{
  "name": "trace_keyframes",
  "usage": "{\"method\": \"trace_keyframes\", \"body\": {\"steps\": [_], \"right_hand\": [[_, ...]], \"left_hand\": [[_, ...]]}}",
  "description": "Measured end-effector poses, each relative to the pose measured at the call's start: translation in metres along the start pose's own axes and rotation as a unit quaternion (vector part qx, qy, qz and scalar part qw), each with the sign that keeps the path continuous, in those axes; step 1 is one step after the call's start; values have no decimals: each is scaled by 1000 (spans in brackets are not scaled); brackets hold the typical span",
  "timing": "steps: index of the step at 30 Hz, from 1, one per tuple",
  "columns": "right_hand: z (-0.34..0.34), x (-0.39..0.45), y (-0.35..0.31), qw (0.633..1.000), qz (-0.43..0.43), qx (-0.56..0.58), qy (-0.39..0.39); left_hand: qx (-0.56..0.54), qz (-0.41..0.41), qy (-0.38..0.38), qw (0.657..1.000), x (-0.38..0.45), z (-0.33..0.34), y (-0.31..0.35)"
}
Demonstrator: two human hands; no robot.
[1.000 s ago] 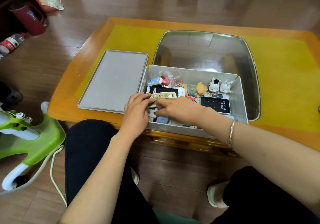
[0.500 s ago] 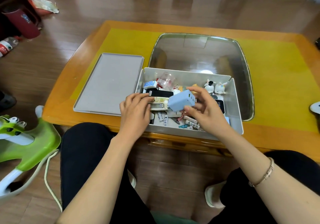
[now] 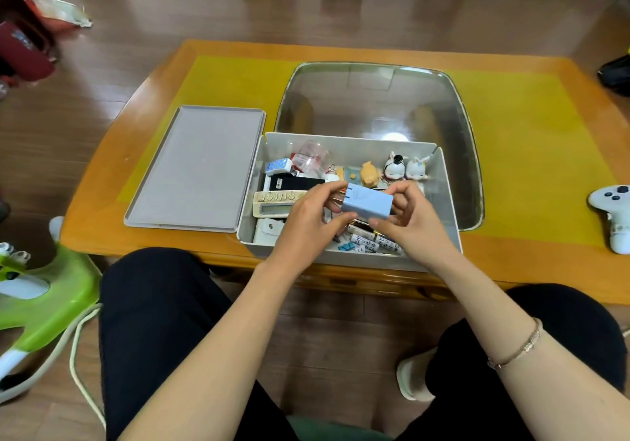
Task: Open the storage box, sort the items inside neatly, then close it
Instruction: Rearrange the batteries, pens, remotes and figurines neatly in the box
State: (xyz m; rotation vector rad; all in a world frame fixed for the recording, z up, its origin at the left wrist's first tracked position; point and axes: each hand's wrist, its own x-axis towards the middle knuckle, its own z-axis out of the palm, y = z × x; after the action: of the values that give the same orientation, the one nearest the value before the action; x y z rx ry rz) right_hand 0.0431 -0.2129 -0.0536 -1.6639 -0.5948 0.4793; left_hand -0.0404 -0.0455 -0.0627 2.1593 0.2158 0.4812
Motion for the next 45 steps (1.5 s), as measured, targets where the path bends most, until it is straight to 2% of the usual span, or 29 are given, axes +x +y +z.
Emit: {"method": "trace_keyframes", "body": {"steps": [4, 8, 11, 20, 23, 28, 33, 38, 45], "right_hand": [[6, 0, 4, 982, -56, -183, -9], [10, 0, 7, 973, -82, -215, 3], [9, 0, 9, 967, -91, -233, 39], [14, -4, 20, 923, -159, -341, 85], [13, -5, 20, 922, -180, -335, 67], [11, -4, 17, 930, -197, -297, 91], [8, -6, 16, 926, -207, -299, 100], [10, -7, 15, 925, -209, -302, 94], [11, -9, 16, 918, -210, -326, 82]], "left_hand": [[-20, 7, 6, 1000, -2, 3, 0], [-1, 34, 23, 999, -3, 4, 0], [-14, 32, 21, 999, -2, 3, 3], [-103, -108, -37, 988, 3, 2, 5], [-126, -121, -75, 982, 3, 0, 6], [-173, -153, -69, 971, 4, -2, 4], [-115, -127, -90, 981, 9, -6, 0], [-135, -134, -99, 977, 8, -5, -2], [-107, -138, -95, 980, 8, -4, -3]]}}
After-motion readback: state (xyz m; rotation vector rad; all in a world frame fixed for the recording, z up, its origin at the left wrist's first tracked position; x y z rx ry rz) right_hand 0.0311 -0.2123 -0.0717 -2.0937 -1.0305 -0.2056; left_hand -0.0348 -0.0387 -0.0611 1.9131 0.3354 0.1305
